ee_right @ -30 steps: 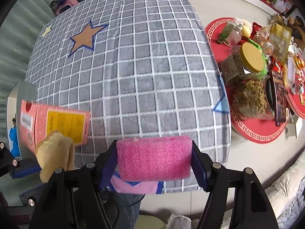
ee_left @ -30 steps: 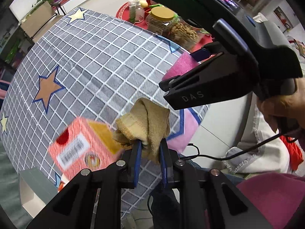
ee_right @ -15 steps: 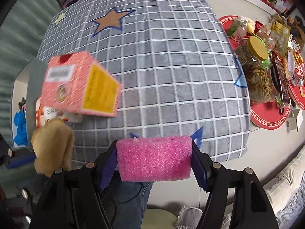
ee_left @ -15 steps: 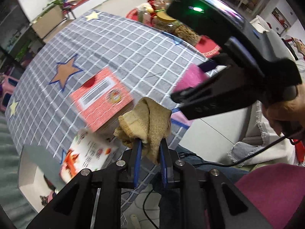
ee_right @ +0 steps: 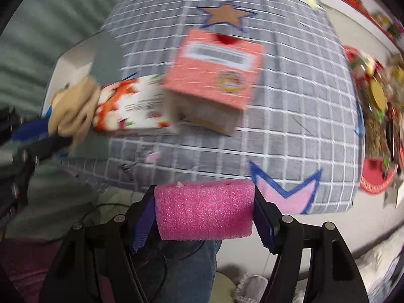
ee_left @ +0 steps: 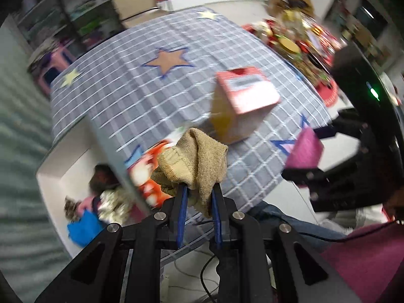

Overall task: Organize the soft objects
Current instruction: 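Carry the beige knit item and pink sponge over the white box, then open left tool to drop beige knit while right tool releases pink sponge into box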

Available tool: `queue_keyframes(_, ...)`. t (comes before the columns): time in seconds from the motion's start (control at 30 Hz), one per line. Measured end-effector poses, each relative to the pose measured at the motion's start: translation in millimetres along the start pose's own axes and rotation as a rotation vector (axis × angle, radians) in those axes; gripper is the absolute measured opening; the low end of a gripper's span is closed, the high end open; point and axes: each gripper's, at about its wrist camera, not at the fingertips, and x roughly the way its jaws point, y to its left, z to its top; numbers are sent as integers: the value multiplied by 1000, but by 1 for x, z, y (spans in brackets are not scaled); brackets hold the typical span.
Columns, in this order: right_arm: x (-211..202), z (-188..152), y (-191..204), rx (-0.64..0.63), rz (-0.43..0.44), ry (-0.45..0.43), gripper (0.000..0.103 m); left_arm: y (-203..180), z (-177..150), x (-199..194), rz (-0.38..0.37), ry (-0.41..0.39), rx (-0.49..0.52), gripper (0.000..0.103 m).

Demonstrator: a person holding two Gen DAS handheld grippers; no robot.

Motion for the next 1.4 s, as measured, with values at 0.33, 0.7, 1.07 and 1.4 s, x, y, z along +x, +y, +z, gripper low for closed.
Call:
queue_keyframes(0.33, -11, 26, 77, -241, -17, -25, 71, 80, -44, -15, 95, -19, -283, 20)
queue_keyframes(0.7, -21, 66, 146, -454, -15, -64, 71, 129, -85, -20, 193, -23, -501, 20)
queue_keyframes(1.07, -22, 103, 205, -592, 17, -93, 71, 155, -97, -12, 232, 12, -628, 20)
queue_keyframes(1.4, -15, 123, 227, -637, 34, -79, 71, 169, -93, -2, 225, 41, -666, 20)
